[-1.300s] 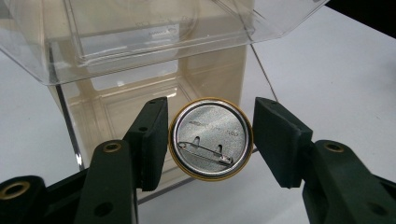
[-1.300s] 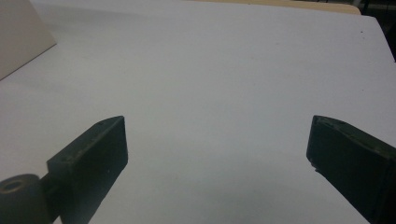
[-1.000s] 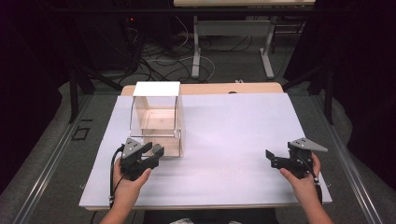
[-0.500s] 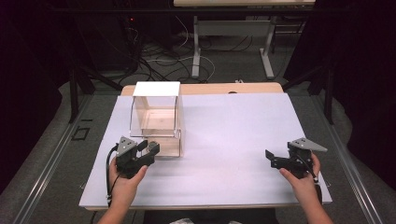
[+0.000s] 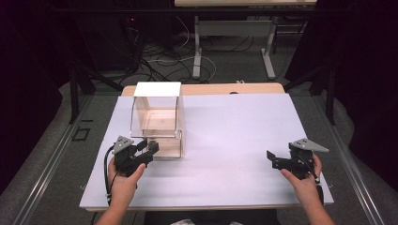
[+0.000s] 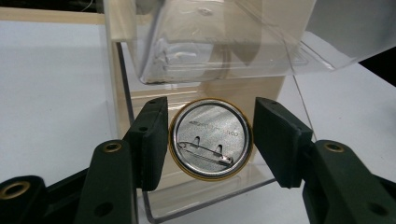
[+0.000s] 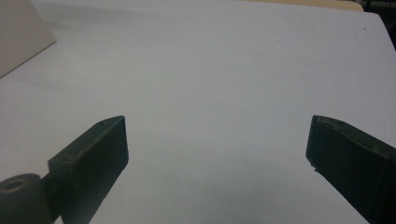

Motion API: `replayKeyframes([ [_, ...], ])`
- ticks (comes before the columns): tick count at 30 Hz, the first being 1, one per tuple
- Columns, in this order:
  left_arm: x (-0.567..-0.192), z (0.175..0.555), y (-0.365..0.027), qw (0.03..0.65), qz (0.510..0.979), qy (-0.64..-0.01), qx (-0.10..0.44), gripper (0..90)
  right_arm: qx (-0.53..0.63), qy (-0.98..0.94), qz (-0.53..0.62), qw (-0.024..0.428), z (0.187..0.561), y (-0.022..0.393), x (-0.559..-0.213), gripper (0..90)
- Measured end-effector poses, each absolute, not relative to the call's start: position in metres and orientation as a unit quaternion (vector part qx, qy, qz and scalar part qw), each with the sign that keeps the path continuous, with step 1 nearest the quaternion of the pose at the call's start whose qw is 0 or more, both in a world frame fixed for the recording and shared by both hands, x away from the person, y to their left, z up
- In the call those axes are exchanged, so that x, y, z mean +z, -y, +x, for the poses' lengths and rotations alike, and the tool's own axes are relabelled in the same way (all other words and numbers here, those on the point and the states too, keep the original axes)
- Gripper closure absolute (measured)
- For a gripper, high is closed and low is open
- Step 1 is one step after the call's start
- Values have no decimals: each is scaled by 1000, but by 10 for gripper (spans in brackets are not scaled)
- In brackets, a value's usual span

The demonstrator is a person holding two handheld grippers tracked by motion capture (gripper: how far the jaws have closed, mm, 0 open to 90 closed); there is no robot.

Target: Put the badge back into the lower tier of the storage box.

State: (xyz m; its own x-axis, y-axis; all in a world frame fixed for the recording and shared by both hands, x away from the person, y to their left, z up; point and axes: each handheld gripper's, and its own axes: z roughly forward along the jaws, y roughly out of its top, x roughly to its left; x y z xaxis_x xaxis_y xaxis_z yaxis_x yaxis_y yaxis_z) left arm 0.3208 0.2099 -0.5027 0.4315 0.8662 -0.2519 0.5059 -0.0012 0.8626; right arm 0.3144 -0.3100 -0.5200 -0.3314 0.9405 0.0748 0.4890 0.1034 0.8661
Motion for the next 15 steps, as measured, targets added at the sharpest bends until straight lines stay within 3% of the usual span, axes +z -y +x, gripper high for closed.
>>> replayKeyframes([
  [15,-509,329,-211,511,674,-509,162,471,428,-694,517,261,314,310,-520,55],
])
